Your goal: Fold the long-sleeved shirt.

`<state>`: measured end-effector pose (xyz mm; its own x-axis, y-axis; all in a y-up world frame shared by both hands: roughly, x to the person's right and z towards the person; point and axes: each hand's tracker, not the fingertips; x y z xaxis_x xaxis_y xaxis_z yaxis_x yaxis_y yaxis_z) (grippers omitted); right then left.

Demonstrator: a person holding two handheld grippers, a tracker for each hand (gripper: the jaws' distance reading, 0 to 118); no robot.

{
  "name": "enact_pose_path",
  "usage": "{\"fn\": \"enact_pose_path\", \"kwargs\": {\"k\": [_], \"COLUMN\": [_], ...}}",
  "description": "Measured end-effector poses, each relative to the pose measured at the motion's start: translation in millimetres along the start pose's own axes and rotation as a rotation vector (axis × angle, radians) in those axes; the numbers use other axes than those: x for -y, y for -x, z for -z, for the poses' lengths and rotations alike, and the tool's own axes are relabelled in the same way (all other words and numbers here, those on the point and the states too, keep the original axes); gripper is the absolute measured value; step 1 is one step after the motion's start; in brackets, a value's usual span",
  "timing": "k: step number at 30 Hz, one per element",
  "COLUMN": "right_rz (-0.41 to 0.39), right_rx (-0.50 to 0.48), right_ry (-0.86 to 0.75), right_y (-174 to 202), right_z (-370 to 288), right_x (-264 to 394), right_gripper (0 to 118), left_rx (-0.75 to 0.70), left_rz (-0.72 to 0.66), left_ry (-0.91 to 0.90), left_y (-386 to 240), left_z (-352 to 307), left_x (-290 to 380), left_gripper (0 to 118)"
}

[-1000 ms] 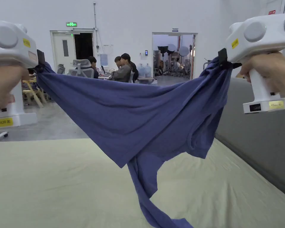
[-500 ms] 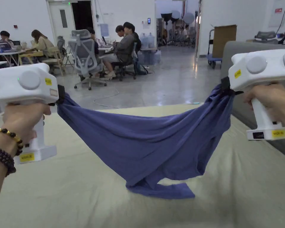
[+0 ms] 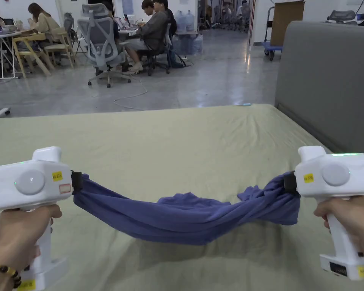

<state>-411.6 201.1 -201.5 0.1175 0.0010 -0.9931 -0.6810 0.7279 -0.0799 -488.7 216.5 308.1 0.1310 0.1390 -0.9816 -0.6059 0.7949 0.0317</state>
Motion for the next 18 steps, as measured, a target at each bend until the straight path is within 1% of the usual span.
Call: {"fn": "enact_pose_path", "kwargs": {"k": [3,5,6,8,9,11,13,14,16,18], "right_rz": [0.011,0.042,0.049,0.04,0.02,-0.026,-0.057,-0.081,-0.103,-0.092], "right_rx": [0.022,0.019,0.027,0.044,0.06,0.055,0.041,0.054,0.042,0.03], "right_ry": [0.01,0.044,0.062,0.132,0.189,0.289,0.4,0.427,0.475,0.476], "right_y": [-1,-4,-2,-3,-2,1,5,10,14,14], "right_z": [-30,-54,-64,-82,-87,-81,-61,-52,-39,-35], "right_x": [57,100,118,157,174,199,218,227,237,243], "right_gripper": [5,5,5,5,5,5,5,5,5,6], "left_rx": [-0.038,-0.062,-0.098,-0.138,-0.169,-0.173,-0.148,-0.15,-0.155,-0.15], "left_rz": [0.008,0.002,0.002,0.024,0.037,0.057,0.059,0.063,0.05,0.001], "left_ry": [0.005,0.042,0.066,0.133,0.178,0.262,0.32,0.356,0.373,0.386], "left_y": [4,10,12,20,23,27,33,34,37,43], "left_z": [-37,-58,-67,-84,-87,-86,-72,-65,-55,-53], "left_x": [58,96,113,150,166,192,214,222,235,242], "left_gripper": [0,0,0,0,0,0,0,0,0,0]}}
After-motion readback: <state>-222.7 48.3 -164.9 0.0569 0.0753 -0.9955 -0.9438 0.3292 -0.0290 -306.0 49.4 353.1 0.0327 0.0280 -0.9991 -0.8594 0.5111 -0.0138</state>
